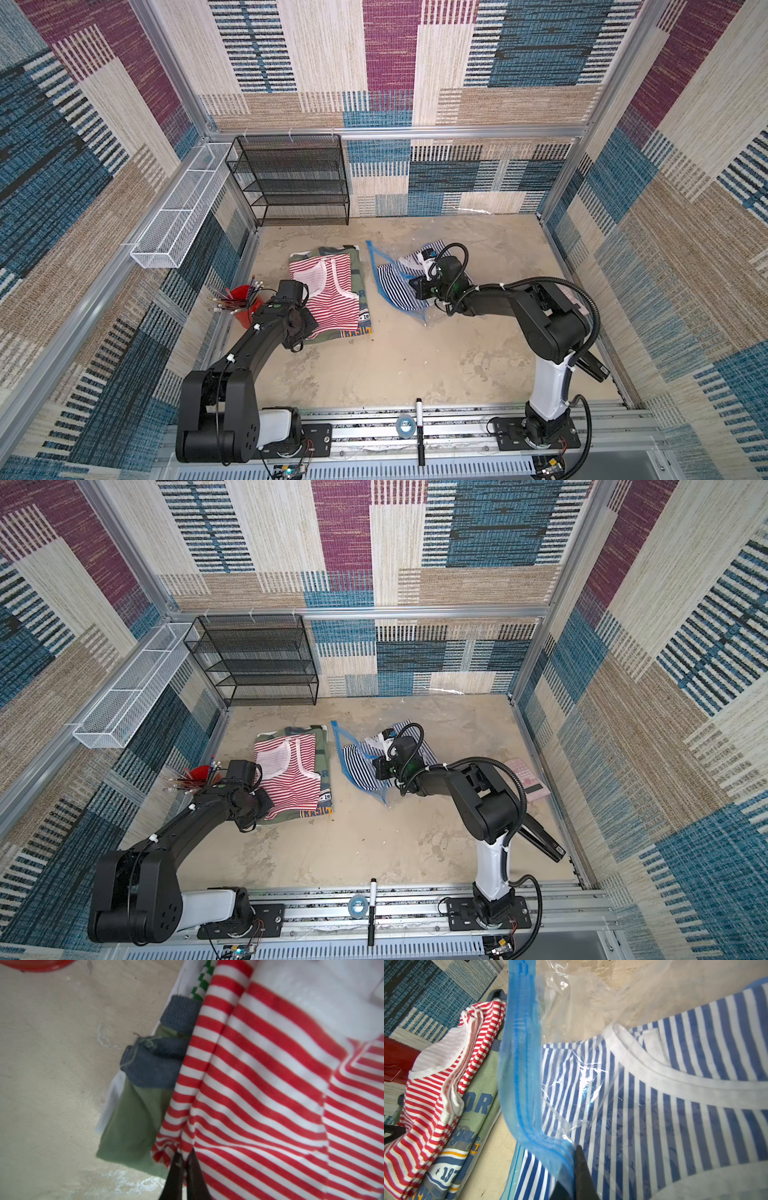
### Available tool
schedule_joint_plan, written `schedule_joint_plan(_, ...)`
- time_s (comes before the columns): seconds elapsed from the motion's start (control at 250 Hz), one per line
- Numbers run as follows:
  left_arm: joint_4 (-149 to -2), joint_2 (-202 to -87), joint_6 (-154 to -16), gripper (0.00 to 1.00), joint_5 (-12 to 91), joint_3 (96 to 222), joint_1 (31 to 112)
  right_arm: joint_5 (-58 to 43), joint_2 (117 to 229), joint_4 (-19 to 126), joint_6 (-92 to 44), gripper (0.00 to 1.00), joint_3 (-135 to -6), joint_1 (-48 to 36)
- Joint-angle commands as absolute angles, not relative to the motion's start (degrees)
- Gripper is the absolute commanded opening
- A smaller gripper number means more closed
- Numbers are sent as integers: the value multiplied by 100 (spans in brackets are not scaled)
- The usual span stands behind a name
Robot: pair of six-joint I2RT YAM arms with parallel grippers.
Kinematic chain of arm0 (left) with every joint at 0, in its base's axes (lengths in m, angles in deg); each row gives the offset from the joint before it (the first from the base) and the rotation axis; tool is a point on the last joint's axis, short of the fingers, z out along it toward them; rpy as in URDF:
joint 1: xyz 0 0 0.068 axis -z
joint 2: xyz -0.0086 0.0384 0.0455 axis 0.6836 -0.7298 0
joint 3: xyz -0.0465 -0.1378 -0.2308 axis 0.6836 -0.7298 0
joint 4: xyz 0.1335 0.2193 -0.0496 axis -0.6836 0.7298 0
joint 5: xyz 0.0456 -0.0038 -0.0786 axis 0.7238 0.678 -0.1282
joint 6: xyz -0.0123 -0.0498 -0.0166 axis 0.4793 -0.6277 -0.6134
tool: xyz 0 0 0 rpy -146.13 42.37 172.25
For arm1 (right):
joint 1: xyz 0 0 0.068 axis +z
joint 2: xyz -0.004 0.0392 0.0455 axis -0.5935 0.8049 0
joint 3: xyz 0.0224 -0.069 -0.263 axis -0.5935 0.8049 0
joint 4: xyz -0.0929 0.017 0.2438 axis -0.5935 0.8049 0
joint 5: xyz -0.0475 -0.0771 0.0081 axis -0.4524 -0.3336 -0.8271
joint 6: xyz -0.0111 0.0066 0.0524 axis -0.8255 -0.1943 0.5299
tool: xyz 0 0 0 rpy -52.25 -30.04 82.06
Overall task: Take the tank top out of the vacuum bag
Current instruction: Adjust the tank top.
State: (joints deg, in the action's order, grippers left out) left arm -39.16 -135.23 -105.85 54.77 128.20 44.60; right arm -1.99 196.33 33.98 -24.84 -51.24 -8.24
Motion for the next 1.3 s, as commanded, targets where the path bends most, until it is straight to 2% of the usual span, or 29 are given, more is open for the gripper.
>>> schedule_joint_plan(0.0,-3677,-13223,-10694,0,5819,12820,4453,-158,19656,3386,-2474,0,-5173,-819)
schedule_joint_plan(0.336,-3515,-12585,-11177,0,7064,12446,4519,-141,19688,3413,-2470,0,-5193,-819)
schedule_joint_plan(0.392,-3529,-12645,-11083,18,6946,12466,4519,-136,19682,3412,-2470,0,-5195,-819)
schedule_joint_plan(0.416,-3497,-12675,-11054,23,6906,12506,4515,-132,19687,3413,-2473,0,-5199,-820)
schedule_joint_plan(0.588,-3134,-12475,-10684,31,7139,12922,4693,-120,19696,3421,-2475,0,-5209,-824)
schedule_joint_plan(0.728,-3021,-12279,-10062,34,7274,13320,5693,-108,19721,3423,-2471,0,-5223,-819)
schedule_joint_plan(0.876,-2489,-13181,-9616,36,6877,14013,6664,-57,19767,3449,-2465,0,-5253,-819)
schedule_joint_plan(1.016,-2199,-13935,-9665,36,7235,14363,7526,-66,19751,3450,-2461,0,-5254,-822)
schedule_joint_plan(1.296,-1992,-15272,-9657,36,7733,14989,8181,-57,19723,3457,-2462,0,-5242,-824)
